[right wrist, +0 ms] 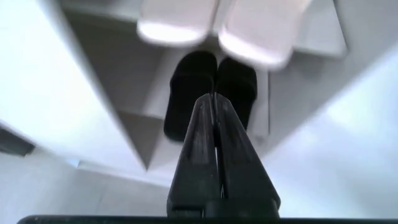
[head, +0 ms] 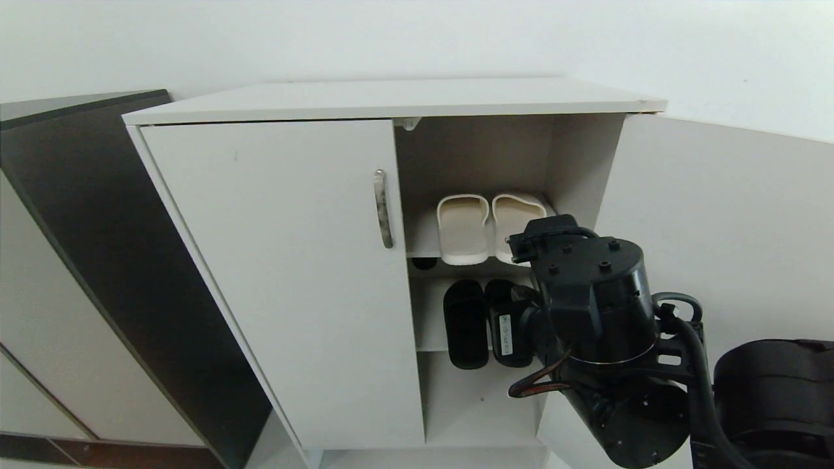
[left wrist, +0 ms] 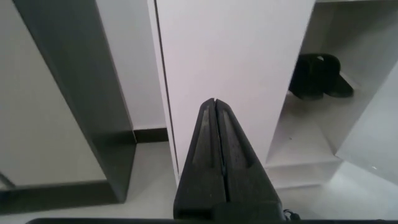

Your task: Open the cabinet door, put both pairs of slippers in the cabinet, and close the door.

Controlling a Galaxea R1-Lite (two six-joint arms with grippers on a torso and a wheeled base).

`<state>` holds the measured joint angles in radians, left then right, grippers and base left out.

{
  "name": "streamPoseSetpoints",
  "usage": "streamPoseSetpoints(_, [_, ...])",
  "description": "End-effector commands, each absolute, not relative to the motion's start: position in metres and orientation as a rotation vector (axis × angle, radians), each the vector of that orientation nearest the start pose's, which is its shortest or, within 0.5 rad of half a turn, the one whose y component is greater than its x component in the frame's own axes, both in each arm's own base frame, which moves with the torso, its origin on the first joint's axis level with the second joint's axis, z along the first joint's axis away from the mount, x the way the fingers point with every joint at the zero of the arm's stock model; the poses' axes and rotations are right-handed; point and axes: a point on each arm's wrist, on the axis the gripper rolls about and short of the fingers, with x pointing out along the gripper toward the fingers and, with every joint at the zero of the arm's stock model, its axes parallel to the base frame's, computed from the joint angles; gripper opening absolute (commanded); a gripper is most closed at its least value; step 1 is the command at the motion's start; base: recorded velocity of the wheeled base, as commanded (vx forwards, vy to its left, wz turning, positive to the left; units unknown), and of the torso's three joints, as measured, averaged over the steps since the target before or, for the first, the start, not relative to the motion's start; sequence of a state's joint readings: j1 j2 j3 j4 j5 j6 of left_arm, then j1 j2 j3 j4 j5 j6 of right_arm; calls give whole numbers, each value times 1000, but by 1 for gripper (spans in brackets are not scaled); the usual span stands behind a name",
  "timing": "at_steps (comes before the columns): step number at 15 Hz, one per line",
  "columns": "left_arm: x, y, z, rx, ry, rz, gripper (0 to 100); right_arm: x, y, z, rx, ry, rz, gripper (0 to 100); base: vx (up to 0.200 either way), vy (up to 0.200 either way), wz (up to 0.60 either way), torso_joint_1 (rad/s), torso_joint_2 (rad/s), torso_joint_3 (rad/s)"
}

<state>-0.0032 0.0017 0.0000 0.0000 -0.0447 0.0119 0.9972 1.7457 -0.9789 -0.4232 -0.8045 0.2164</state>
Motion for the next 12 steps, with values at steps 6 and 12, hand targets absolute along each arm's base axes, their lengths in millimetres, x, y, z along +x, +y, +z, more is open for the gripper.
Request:
streamPoseSetpoints(6, [-23,-1,76,12,1,-48,0,189,256,191,-38,218,165,0,-200,0,0,2,3,3])
streamPoseSetpoints(12, [-23,-1,76,12,3,-48,0,201,249,182,-46,226,169,0,-200,0,0,1,1,3])
